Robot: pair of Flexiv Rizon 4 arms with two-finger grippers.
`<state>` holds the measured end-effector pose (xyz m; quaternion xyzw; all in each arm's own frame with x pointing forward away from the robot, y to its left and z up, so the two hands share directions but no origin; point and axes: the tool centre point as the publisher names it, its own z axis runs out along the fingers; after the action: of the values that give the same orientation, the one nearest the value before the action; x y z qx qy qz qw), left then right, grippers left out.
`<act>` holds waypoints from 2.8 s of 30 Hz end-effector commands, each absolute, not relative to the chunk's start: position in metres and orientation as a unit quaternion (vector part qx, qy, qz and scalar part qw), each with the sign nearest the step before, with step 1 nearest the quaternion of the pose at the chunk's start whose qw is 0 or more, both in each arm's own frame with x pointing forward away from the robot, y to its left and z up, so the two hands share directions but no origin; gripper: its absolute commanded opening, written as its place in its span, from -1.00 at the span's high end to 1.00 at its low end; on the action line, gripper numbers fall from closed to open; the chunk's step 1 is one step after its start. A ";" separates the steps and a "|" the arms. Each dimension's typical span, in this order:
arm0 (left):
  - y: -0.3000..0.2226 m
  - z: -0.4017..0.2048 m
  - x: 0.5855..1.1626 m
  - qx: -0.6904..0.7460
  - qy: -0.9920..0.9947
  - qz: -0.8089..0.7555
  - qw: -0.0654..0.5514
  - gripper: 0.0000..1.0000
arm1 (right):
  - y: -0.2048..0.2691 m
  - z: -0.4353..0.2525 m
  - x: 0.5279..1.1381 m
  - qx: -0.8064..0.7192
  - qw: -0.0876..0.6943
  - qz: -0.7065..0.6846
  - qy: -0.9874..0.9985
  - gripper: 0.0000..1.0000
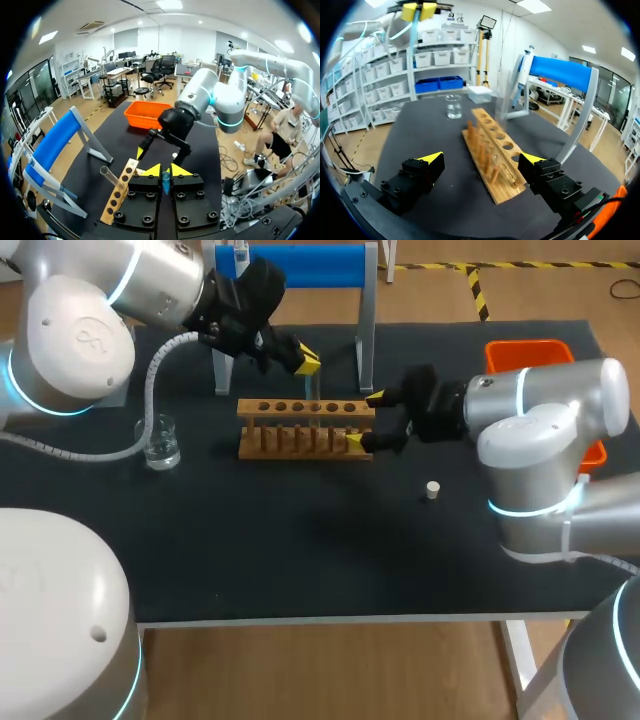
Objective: Invert the test tube, pick up the pipette, mount the tip to pipette, aspirate from beaker and dispense into the tube, eject the tip, return the pipette, and cap with the stopper.
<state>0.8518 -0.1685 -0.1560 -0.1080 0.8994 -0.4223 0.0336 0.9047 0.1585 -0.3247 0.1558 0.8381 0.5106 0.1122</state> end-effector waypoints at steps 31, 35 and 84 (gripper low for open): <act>-0.168 -0.155 0.852 -0.108 0.900 -0.420 0.033 1.00 | 0.131 -0.232 0.834 -0.030 0.006 0.673 0.739 -1.00; -0.168 -0.155 0.852 -0.108 0.900 -0.420 0.033 1.00 | 0.142 -0.225 0.831 -0.041 -0.009 0.682 0.731 -1.00; -0.168 -0.155 0.852 -0.108 0.900 -0.420 0.033 1.00 | 0.242 -0.198 0.840 -0.042 -0.055 0.699 0.712 0.11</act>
<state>0.8517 -0.1691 -0.1562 -0.1083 0.8994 -0.4221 0.0346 0.8394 0.2411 -0.1971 -0.0415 0.7125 0.6984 -0.0544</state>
